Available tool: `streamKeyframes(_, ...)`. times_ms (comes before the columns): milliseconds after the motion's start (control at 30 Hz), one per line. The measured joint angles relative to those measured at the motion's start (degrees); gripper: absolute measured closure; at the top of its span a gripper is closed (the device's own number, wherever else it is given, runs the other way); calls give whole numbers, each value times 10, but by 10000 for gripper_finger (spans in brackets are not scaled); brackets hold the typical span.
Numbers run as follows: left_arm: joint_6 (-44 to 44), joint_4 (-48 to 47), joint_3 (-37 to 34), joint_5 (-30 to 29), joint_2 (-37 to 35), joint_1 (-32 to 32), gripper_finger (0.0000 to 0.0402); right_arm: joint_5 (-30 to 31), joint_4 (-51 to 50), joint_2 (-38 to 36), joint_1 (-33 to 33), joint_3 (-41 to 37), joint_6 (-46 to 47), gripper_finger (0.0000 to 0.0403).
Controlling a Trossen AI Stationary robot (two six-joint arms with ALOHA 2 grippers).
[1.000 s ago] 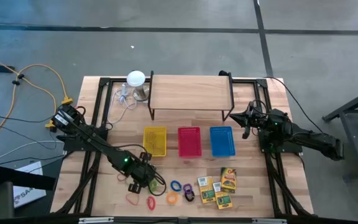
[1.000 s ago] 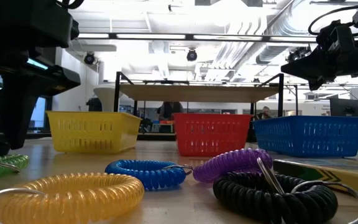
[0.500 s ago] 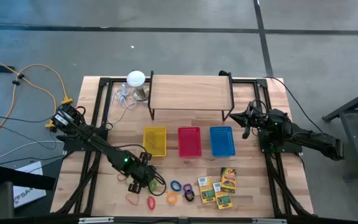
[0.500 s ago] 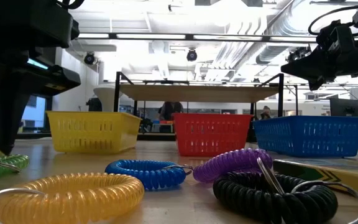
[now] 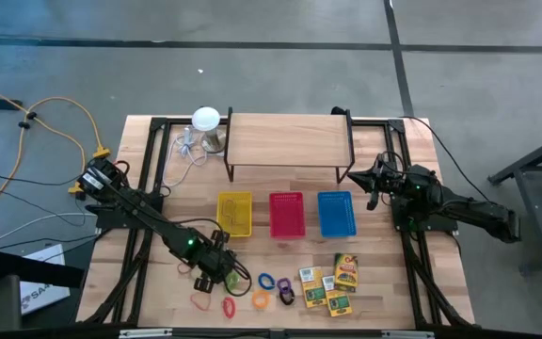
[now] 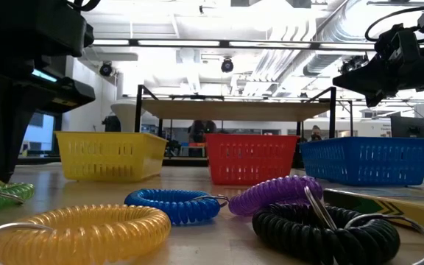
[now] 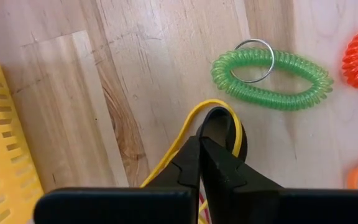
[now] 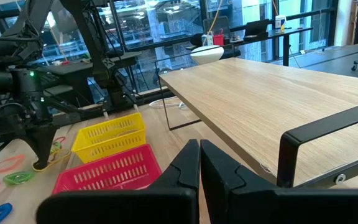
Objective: Pick & Place Office Desk Supplies
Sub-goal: Put the black rubber band into the yellow bin
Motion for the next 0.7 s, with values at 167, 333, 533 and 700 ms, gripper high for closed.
streamKeyframes(167, 4, -3, 0, -45, -18, -18, 401, 0, 0, 0, 0, 0, 0, 401)
streamKeyframes(333, 22, -3, 0, -140, -42, -50, 401, 0, 0, 0, 0, 0, 0, 401)
streamKeyframes(533, -5, -4, 0, -183, -47, -73, 401, 0, 0, 0, 0, 0, 0, 401)
streamKeyframes(700, -17, -3, 0, -180, -52, -73, 401, 0, 0, 0, 0, 0, 0, 401)
